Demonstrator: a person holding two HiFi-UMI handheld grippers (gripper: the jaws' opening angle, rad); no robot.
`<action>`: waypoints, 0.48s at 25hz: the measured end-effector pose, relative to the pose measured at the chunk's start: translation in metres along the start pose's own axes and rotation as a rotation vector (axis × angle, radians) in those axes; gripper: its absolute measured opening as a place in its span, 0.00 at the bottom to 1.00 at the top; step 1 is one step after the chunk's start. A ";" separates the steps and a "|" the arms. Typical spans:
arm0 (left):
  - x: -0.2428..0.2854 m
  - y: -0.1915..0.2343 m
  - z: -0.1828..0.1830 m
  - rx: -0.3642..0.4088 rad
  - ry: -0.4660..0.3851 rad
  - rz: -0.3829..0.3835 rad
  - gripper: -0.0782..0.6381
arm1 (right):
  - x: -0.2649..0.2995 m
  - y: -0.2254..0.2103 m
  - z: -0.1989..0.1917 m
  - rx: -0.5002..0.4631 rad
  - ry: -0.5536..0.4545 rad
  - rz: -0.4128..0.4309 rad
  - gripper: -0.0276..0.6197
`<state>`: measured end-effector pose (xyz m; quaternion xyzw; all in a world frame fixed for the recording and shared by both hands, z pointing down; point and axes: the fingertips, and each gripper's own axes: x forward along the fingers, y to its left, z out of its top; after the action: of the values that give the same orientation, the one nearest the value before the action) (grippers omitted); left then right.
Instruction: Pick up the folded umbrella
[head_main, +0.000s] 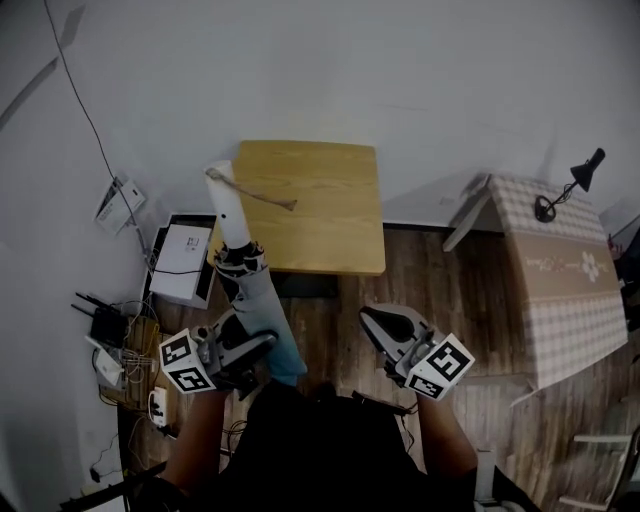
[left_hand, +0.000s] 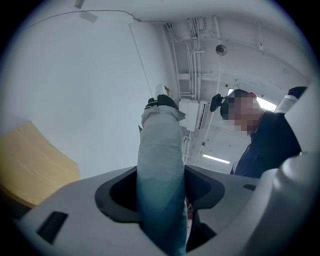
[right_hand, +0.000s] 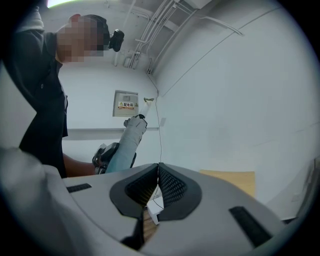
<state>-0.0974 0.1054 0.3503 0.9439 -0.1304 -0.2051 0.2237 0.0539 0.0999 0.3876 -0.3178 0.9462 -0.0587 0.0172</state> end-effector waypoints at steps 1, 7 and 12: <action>-0.003 -0.003 -0.004 -0.010 0.004 0.004 0.49 | -0.003 0.002 -0.003 0.011 0.001 -0.007 0.07; 0.000 -0.002 -0.024 -0.005 0.071 0.082 0.49 | -0.021 0.000 -0.015 -0.007 0.039 -0.032 0.07; 0.012 0.002 -0.034 -0.004 0.117 0.100 0.49 | -0.027 -0.013 -0.016 0.015 0.011 -0.048 0.07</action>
<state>-0.0722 0.1124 0.3755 0.9460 -0.1637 -0.1385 0.2430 0.0817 0.1078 0.4053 -0.3398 0.9379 -0.0680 0.0131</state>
